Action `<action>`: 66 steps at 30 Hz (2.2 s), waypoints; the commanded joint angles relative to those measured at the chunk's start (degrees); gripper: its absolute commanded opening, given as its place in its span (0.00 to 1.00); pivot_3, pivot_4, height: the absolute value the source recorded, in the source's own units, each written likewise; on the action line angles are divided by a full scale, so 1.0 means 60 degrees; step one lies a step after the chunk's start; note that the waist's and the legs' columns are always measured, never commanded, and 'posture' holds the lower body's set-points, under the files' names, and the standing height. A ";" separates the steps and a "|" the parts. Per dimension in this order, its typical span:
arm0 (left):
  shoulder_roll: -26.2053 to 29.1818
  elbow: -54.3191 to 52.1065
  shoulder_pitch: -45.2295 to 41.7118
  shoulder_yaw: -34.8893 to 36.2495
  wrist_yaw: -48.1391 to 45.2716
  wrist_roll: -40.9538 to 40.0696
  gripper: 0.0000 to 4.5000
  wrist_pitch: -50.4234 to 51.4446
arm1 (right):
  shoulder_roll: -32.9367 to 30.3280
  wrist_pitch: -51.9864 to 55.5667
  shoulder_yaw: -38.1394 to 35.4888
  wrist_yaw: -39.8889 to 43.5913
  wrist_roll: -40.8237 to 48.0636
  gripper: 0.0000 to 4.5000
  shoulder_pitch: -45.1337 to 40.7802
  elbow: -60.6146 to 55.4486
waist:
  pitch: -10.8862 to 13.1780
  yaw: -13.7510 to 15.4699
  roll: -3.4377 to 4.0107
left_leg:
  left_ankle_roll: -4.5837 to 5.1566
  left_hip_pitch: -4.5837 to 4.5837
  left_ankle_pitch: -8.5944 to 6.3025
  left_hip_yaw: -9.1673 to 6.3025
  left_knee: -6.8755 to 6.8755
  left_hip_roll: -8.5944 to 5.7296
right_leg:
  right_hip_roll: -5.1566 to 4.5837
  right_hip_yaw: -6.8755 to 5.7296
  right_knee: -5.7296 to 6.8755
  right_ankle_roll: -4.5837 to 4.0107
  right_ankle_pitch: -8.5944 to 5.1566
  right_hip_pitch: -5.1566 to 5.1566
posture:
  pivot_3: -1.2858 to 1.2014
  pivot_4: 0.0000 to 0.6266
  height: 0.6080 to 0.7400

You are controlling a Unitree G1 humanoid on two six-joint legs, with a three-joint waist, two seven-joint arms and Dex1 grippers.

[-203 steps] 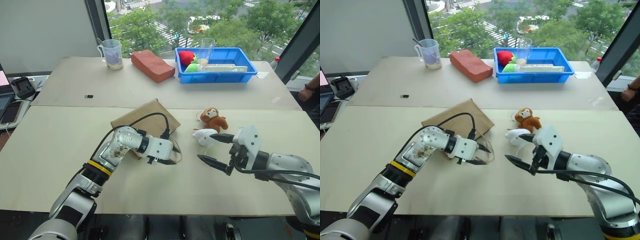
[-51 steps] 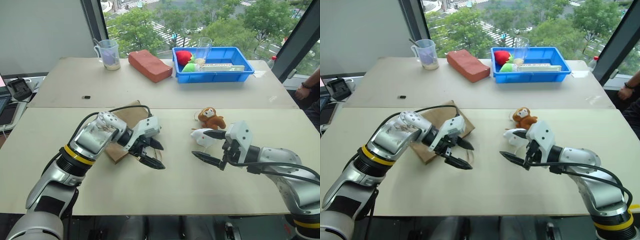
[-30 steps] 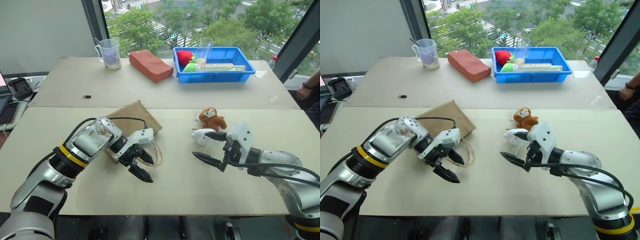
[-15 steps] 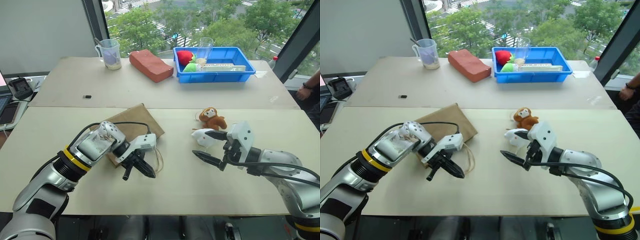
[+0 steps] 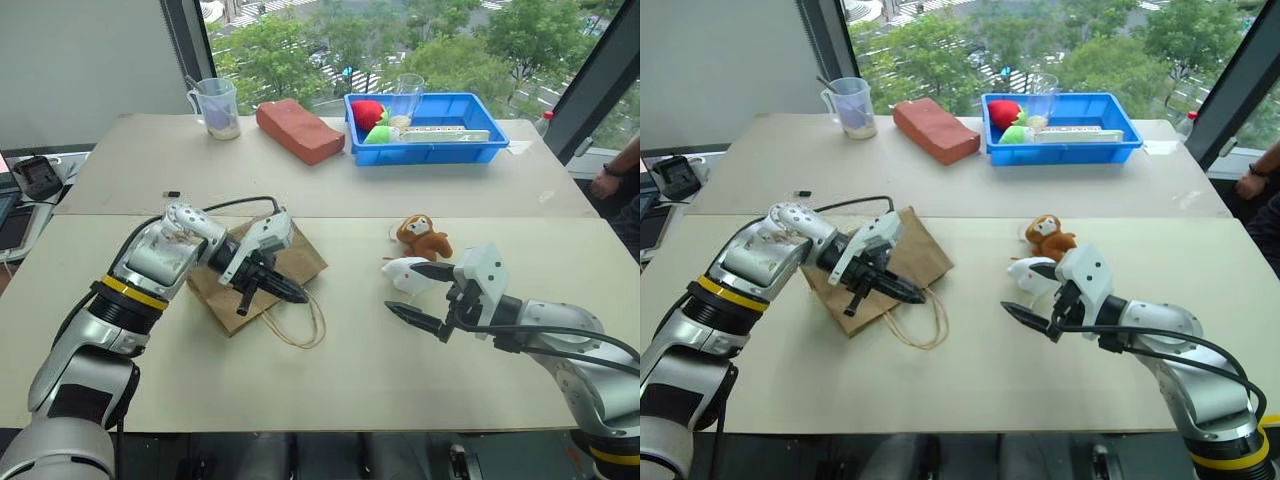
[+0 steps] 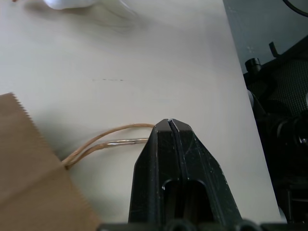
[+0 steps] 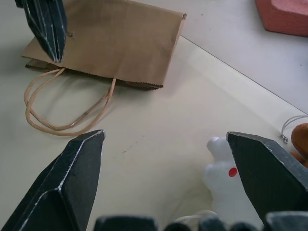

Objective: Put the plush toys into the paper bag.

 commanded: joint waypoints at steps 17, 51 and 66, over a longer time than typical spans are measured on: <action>0.0195 -0.2012 0.1441 -0.1137 0.0554 0.0693 0.99 -0.0270 | -0.0043 0.0084 -0.0333 -0.0084 0.0180 1.00 0.0141 -0.0549 | 0.0000 0.0036 0.0000 | 0.0000 0.0002 0.0000 0.0001 0.0012 -0.0003 | -0.0004 0.0004 0.0002 0.0000 0.0000 0.0006 | 0.52 0.24 1.00; -0.0007 0.0336 -0.0826 0.1640 -0.0464 -0.0823 0.00 -0.0862 | 0.1279 -0.0107 0.1138 -0.0289 -0.0234 0.75 -0.1255 -0.0009 | 0.0001 -0.0050 0.0000 | 0.0001 0.0003 0.0000 0.0003 0.0019 -0.0005 | 0.0000 0.0002 0.0007 0.0000 0.0000 0.0003 | 0.52 0.24 1.00; -0.0674 0.0660 -0.1344 0.2256 -0.0155 -0.1359 0.00 -0.0539 | 0.4991 -0.1548 0.2960 -0.0847 -0.1515 0.00 -0.3708 0.4263 | 0.0003 -0.0136 0.0004 | -0.0006 -0.0003 0.0004 -0.0016 0.0008 -0.0024 | -0.0001 -0.0012 0.0095 0.0000 0.0000 -0.0031 | 0.52 0.24 1.00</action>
